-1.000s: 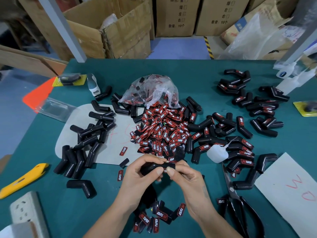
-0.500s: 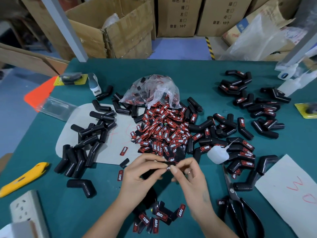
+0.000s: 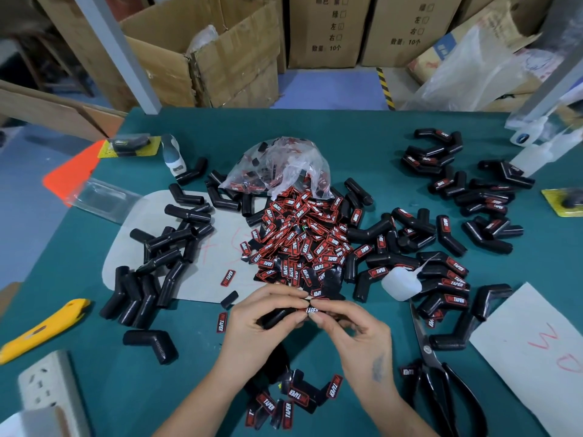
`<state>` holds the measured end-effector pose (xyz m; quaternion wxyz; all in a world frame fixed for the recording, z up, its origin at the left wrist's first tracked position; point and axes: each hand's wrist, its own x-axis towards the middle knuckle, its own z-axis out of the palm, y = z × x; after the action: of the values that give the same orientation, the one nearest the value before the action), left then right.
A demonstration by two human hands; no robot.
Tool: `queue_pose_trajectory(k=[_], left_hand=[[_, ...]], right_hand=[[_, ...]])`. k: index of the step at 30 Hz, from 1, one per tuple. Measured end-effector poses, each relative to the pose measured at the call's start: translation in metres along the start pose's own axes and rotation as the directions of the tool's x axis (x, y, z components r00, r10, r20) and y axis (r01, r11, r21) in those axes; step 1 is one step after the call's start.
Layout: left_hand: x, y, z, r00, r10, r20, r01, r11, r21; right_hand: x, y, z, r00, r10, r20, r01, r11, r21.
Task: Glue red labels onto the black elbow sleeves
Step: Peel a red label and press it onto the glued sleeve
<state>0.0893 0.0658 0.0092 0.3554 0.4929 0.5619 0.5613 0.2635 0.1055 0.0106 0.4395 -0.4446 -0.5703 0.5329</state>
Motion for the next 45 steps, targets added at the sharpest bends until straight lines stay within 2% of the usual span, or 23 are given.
queue_pose_trajectory(k=[14,22,28,34,39,45], left_hand=[[0.001,0.002,-0.003,0.999,0.029,0.031,-0.03,0.999,0.035],[0.002,0.0,-0.002,1.0,0.012,0.024,-0.013,0.999,0.043],[0.001,-0.003,0.0,0.999,0.032,0.026,-0.034,0.997,0.075],[0.0,-0.004,0.001,0.998,-0.021,0.055,0.021,1.0,0.004],[0.001,-0.004,-0.003,0.994,0.035,0.107,-0.04,0.998,0.052],[0.002,-0.005,-0.002,0.979,0.173,0.11,-0.19,0.967,0.171]], right_hand=[[0.003,-0.001,-0.002,0.998,0.053,0.023,-0.054,0.998,0.034],[0.003,-0.008,0.003,0.979,0.144,0.144,-0.159,0.982,0.099],[0.002,-0.001,0.001,0.971,0.124,0.206,-0.15,0.982,0.115],[0.001,-0.001,0.002,0.972,0.111,0.208,-0.14,0.982,0.131],[-0.001,-0.003,0.004,0.978,0.12,0.172,-0.143,0.982,0.125],[-0.001,-0.006,0.004,0.978,0.117,0.172,-0.147,0.975,0.169]])
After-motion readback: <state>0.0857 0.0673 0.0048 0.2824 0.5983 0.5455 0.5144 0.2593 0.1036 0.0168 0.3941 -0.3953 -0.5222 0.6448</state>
